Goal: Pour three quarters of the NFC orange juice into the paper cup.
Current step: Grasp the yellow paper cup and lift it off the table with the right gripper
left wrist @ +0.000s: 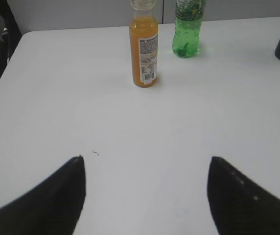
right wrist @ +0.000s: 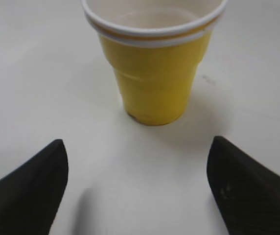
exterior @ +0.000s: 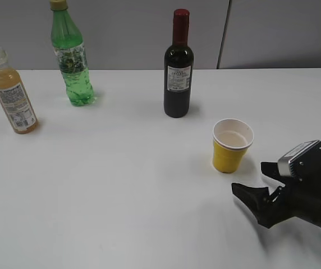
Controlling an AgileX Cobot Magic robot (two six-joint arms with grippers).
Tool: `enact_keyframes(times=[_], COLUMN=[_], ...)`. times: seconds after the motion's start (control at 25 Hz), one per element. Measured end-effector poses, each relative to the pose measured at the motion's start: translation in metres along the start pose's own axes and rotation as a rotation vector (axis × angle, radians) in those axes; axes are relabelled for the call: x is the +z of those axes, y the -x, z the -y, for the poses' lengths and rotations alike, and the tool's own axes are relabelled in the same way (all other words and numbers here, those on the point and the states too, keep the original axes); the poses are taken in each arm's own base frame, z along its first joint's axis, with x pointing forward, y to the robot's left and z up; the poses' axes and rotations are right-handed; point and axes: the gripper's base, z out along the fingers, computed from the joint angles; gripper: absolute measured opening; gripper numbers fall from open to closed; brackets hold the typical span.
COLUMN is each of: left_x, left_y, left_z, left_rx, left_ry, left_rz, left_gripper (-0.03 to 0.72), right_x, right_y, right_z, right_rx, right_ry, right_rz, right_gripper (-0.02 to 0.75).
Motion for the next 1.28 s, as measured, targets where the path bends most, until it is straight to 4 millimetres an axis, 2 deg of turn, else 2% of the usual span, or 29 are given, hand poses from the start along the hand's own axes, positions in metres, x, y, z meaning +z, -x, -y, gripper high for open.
enact_keyframes(times=[0.36, 0.76, 1.08, 1.28], left_x=[0.000, 0.000, 0.000, 0.000], left_y=[0.000, 0.000, 0.000, 0.000], left_z=[0.000, 0.000, 0.000, 0.000], left_rx=[0.000, 0.000, 0.000, 0.000], left_ry=[0.000, 0.000, 0.000, 0.000], left_rz=[0.000, 0.000, 0.000, 0.000], left_gripper=[0.589, 0.589, 0.589, 0.589], right_x=[0.023, 0.036, 0.044, 0.053], right_y=[-0.002, 0.009, -0.007, -0.006], right_z=[0.009, 0.013, 0.012, 0.009], right_rx=[-0.013, -0.046, -0.025, -0.040], right_ry=[0.004, 0.012, 0.036, 0.061], right_rz=[0.008, 0.057, 0.014, 0.031], right_gripper=[0.676, 0.672, 0.675, 0.689])
